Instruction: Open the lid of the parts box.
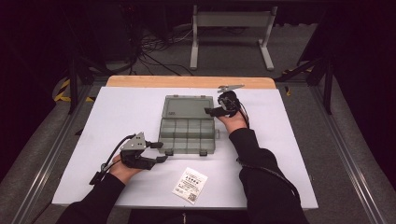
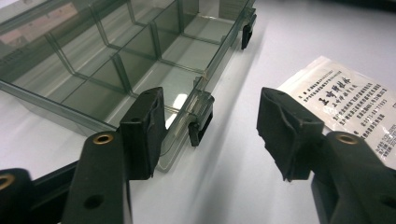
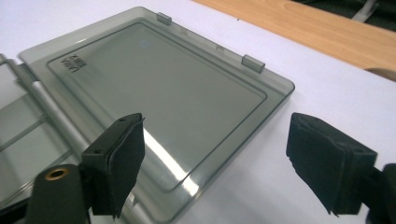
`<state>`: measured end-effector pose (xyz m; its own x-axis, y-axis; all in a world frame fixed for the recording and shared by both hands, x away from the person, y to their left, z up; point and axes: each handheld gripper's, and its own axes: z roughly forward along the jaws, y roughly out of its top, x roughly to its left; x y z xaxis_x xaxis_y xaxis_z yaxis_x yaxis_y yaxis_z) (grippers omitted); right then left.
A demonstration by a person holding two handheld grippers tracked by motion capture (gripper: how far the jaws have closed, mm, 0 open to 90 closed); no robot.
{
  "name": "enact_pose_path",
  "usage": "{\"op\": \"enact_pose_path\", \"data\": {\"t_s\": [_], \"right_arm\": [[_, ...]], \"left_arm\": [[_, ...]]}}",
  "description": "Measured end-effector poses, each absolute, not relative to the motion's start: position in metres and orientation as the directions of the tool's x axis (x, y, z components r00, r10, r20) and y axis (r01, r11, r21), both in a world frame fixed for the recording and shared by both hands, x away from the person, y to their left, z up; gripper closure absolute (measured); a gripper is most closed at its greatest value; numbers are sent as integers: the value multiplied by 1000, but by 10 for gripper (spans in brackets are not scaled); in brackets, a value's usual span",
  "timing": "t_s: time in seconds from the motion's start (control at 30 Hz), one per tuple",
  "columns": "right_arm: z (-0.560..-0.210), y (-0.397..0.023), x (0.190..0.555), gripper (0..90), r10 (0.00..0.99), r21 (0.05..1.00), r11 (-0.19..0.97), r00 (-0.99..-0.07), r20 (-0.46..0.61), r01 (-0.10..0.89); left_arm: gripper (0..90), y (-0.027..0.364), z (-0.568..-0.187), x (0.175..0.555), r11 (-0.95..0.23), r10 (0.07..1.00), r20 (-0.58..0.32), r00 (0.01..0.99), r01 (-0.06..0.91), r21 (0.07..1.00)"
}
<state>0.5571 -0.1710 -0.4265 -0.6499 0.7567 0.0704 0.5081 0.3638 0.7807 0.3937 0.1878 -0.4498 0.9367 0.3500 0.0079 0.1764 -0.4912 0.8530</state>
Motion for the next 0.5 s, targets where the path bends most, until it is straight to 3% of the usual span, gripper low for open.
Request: {"op": "enact_pose_path", "data": {"t_s": [0.5], "right_arm": [[-386,-182,490,157,669,845,405,-743,-13,350]], "left_arm": [[281,207,-431,383,-446,419,27,908,180,877]]}}
